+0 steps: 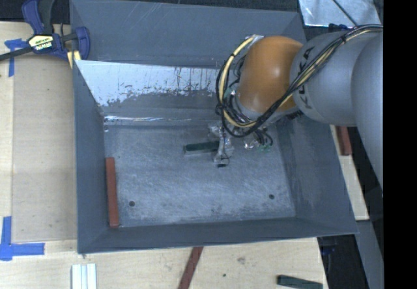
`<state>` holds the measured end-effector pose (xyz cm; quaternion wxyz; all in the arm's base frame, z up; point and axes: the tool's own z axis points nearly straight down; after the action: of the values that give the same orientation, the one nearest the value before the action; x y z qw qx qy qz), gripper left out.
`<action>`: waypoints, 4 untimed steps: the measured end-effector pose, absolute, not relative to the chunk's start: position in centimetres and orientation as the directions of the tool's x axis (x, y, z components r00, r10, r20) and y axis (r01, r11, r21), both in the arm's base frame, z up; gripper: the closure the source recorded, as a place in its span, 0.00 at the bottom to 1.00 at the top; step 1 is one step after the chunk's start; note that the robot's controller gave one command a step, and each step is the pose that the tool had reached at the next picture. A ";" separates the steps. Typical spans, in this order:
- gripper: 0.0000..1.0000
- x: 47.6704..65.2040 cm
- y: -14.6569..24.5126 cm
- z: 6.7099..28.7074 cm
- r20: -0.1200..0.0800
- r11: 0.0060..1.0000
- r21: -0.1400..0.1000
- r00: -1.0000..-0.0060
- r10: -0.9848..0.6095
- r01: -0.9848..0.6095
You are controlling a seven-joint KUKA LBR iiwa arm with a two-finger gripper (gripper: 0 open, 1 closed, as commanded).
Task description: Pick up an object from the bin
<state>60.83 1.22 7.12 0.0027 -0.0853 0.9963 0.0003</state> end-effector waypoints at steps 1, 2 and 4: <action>1.00 60.8 1.2 7.1 -0.005 0.985 0.000 -0.985 -0.170 -0.170; 1.00 58.6 -1.3 18.0 -0.003 0.994 0.000 -0.994 -0.110 -0.110; 1.00 59.8 -1.5 14.7 -0.006 0.994 -0.001 -0.994 -0.106 -0.106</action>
Offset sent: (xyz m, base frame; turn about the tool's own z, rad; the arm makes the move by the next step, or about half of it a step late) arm -0.0229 -0.0245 0.1084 0.0606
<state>59.81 -1.52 14.75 0.0028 -0.0530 0.9986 -0.0002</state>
